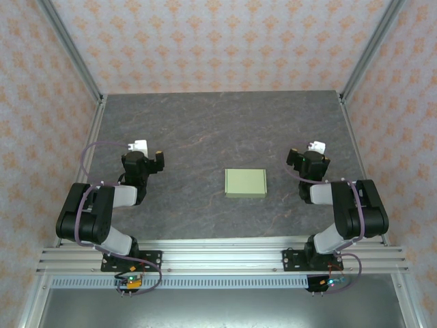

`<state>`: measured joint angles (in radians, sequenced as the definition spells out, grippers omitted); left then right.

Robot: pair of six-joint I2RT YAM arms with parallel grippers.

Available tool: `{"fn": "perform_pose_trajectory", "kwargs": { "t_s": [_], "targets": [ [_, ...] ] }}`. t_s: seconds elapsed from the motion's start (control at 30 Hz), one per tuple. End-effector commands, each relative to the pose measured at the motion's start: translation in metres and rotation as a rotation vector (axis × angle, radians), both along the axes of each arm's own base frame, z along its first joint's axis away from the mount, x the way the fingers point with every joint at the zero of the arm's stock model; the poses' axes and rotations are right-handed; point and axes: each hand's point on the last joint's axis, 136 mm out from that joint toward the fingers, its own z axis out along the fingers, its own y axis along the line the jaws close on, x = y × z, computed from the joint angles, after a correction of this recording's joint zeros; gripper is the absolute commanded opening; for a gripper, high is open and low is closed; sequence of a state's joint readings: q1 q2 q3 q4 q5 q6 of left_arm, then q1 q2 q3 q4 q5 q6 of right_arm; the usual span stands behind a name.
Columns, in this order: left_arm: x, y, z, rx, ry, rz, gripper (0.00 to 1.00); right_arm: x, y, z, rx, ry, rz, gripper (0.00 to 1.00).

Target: Fold the paper box

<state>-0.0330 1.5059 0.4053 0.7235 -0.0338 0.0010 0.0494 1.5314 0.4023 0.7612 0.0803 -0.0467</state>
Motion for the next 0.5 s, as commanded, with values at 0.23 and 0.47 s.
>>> {"fn": "perform_pose_trajectory", "kwargs": {
  "t_s": [0.23, 0.47],
  "targets": [
    [0.0081, 0.0022, 0.0156, 0.023, -0.044, 0.007, 1.00, 0.0072, 0.0076, 0.0126, -0.001, -0.039, 0.054, 0.99],
    [0.0084, 0.0021, 0.0159, 0.023, -0.045, 0.008, 1.00, 0.0072, 0.0076, 0.0133, 0.000, -0.042, 0.054, 0.99]
  ]
}}
